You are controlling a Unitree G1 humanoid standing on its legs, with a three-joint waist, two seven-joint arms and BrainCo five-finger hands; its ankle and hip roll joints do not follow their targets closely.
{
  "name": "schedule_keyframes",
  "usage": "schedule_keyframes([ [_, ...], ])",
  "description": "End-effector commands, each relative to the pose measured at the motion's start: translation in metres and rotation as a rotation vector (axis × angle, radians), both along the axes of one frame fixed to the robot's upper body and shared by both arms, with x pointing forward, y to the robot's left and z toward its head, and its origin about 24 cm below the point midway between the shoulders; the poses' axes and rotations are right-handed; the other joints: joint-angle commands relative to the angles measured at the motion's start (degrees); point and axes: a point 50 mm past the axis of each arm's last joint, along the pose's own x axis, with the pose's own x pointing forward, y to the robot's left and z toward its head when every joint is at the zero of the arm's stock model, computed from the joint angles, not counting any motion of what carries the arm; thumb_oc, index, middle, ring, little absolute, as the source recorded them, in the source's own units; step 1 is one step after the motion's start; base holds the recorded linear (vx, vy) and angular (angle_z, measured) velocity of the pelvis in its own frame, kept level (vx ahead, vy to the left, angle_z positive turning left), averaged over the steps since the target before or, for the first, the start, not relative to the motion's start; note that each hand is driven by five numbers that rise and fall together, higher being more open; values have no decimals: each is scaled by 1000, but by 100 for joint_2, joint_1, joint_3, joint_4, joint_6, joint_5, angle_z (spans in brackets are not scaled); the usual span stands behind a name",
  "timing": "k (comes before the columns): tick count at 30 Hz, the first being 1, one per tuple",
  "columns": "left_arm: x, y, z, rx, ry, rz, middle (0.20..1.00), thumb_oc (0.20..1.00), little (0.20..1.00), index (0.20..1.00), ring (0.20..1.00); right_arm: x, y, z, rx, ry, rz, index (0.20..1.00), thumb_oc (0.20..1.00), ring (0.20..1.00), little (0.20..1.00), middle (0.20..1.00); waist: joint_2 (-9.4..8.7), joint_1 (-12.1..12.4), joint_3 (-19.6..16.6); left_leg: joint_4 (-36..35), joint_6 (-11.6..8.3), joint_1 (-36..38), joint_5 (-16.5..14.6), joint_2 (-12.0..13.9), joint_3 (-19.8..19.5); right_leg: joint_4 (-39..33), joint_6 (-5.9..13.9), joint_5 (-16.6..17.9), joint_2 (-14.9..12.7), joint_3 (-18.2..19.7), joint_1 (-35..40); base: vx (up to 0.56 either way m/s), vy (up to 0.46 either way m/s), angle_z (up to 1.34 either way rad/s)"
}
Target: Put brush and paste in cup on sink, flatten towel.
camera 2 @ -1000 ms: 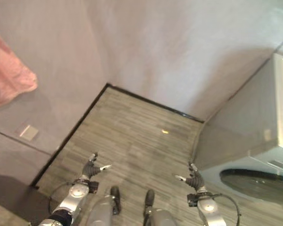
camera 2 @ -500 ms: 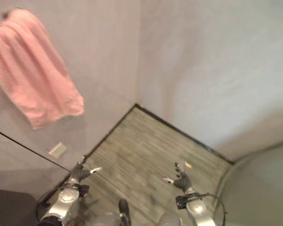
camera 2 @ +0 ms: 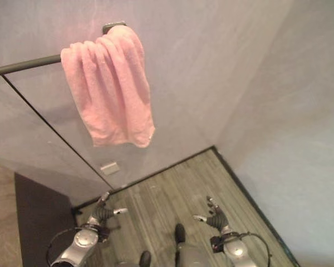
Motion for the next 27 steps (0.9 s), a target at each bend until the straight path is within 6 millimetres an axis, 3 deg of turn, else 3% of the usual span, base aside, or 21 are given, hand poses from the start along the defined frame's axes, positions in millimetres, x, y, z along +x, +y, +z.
schedule_keyframes([
  [1, 20, -1, 17, -21, -104, 10, 1000, 1000, 1000, 1000, 1000, 11, -6, 17, 4, -100, 5, 1000, 1000, 1000, 1000, 1000, -140, -26, -19, 364, -145, -250, 280, -264, 402, 301, 588, -412, -221, -6, 197, 145, -134, 64],
  [2, 24, -3, 17, -23, -107, 8, 1000, 1000, 1000, 1000, 1000, 14, -11, 22, -5, -121, -13, 1000, 1000, 1000, 1000, 1000, -136, -79, -10, 504, -310, -388, 409, -70, 886, 164, 553, -464, -314, -331, 412, 120, -119, 75],
  [4, 34, -11, 23, -23, -130, -25, 1000, 1000, 1000, 1000, 1000, 17, -20, 25, -19, -137, -51, 1000, 1000, 1000, 1000, 1000, -151, -215, 68, 526, -336, -647, 538, 390, 2086, 109, 576, -529, -485, -702, 611, 110, -108, 110],
  [7, 37, -13, 25, -27, -140, -34, 1000, 1000, 1000, 1000, 1000, 15, -27, 26, -23, -141, -88, 1000, 1000, 1000, 1000, 1000, -64, -213, -14, 272, -365, -909, 780, 458, 2450, 14, 574, -596, -460, -952, 756, 101, -48, 106],
  [8, 36, -13, 25, -27, -140, -34, 1000, 1000, 1000, 1000, 1000, 15, -27, 26, -24, -141, -88, 1000, 1000, 1000, 1000, 1000, -65, -217, -22, 258, -365, -910, 790, 453, 2446, 11, 574, -595, -462, -957, 753, 173, 30, 44],
  [11, 32, -10, 21, -16, -125, -37, 1000, 1000, 1000, 1000, 1000, 14, -34, 26, -50, -142, -104, 1000, 1000, 1000, 1000, 1000, 18, -169, -110, -182, -517, -1150, 1335, 734, 2605, -69, 571, -730, -456, -1053, 1004, 245, 63, 18],
  [13, 30, -9, 20, -13, -120, -27, 1000, 1000, 1000, 1000, 1000, 17, -33, 28, -51, -156, -100, 1000, 1000, 1000, 1000, 1000, 35, -85, -113, -311, -571, -1201, 1503, 804, 2465, -56, 574, -825, -442, -1013, 1169, 251, 82, 1],
  [15, 26, -5, 20, -5, -118, -23, 1000, 1000, 1000, 1000, 1000, 22, -33, 33, -57, -175, -99, 1000, 1000, 1000, 1000, 1000, 59, -6, -140, -241, -543, -1176, 1402, 752, 2215, 59, 587, -979, -457, -893, 1262, 242, 119, -3],
  [20, 22, 2, 21, 26, -110, -53, 1000, 1000, 1000, 1000, 1000, 24, -35, 35, -33, -190, -132, 1000, 1000, 1000, 1000, 1000, 13, 53, -246, -15, -353, -1064, 1136, 630, 2180, 614, 639, -1149, -633, -626, 1272, 218, 167, -13],
  [21, 22, 8, 26, 48, -122, -70, 1000, 1000, 1000, 1000, 1000, 27, -38, 39, -48, -206, -134, 1000, 1000, 1000, 1000, 1000, -20, 83, -210, -26, -149, -866, 964, 504, 2216, 1595, 746, -923, -785, -531, 933, 149, 220, -14],
  [24, 27, 14, 40, 84, -171, -115, 1000, 1000, 1000, 1000, 1000, 34, -48, 55, -48, -282, -182, 1000, 1000, 1000, 1000, 1000, 22, 6, -48, -181, 1, -545, 907, 443, 2201, 2707, 869, -192, -820, -343, 355, 132, 185, -25],
  [27, 33, 19, 51, 118, -203, -166, 1000, 1000, 1000, 1000, 1000, 36, -60, 67, -55, -331, -202, 1000, 1000, 1000, 1000, 1000, 104, -102, 1, -427, 16, -258, 875, 479, 2089, 2972, 827, -335, -597, -235, -103, 185, 72, 2],
])
